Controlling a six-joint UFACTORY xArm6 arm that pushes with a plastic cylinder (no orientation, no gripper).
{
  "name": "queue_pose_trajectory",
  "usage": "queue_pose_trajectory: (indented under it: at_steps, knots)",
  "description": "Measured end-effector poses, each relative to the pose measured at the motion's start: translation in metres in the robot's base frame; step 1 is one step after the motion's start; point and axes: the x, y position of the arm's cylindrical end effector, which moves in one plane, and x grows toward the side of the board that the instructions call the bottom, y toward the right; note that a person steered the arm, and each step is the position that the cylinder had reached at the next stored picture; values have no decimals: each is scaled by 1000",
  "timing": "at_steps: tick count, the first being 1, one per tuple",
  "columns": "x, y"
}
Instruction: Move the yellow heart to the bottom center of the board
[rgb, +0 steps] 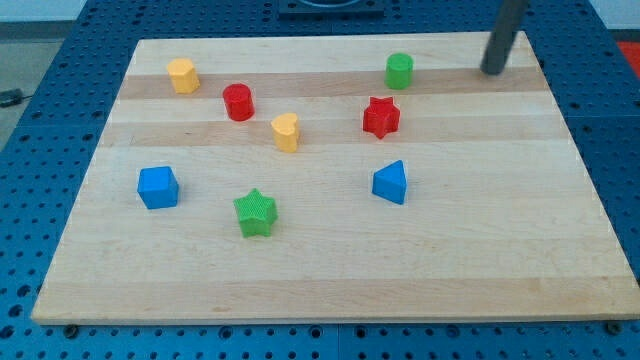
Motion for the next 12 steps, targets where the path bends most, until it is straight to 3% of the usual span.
queue_pose_trajectory:
  at_steps: [3, 4, 5, 8, 12]
  knots:
    - [-38, -165]
    - [8, -212]
    - [49, -217]
    - [103, -274]
    - [192, -272]
